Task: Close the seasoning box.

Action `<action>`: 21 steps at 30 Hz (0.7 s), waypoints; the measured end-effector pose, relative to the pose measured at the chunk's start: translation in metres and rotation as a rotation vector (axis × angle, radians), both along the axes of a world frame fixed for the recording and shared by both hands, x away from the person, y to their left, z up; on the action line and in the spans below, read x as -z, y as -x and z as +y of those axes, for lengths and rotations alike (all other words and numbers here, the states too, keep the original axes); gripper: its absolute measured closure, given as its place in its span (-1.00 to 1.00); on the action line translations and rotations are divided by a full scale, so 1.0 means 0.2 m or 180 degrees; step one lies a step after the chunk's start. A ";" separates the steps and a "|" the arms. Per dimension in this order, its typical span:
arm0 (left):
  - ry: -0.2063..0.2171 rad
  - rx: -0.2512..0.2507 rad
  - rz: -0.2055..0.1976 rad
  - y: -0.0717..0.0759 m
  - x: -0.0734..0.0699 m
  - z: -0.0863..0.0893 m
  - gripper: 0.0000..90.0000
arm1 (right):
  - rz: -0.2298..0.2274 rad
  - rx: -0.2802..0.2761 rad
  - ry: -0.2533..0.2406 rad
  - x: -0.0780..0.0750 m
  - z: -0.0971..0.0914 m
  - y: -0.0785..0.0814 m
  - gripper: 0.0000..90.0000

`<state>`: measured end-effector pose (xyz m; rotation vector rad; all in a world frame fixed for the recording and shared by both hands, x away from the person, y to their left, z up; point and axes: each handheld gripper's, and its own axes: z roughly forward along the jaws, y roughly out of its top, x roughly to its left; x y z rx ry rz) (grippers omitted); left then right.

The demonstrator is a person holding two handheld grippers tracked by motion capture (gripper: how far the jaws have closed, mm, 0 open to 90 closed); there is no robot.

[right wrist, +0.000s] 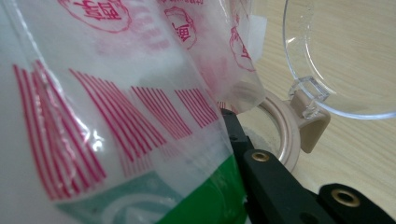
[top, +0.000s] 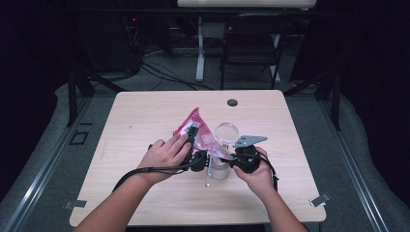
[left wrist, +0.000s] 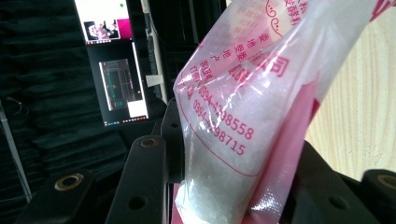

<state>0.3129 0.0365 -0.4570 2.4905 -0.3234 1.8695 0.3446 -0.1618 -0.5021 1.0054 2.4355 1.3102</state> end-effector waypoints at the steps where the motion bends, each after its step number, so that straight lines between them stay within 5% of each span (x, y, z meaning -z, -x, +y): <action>1: 0.0002 -0.0007 0.0003 0.00 0.00 0.00 0.50 | -0.0002 0.0000 0.0008 0.00 0.00 0.00 1.00; 21: 0.0229 -0.0142 0.0104 0.00 0.04 0.06 0.54 | -0.0097 0.0004 -0.0028 -0.02 0.01 0.01 1.00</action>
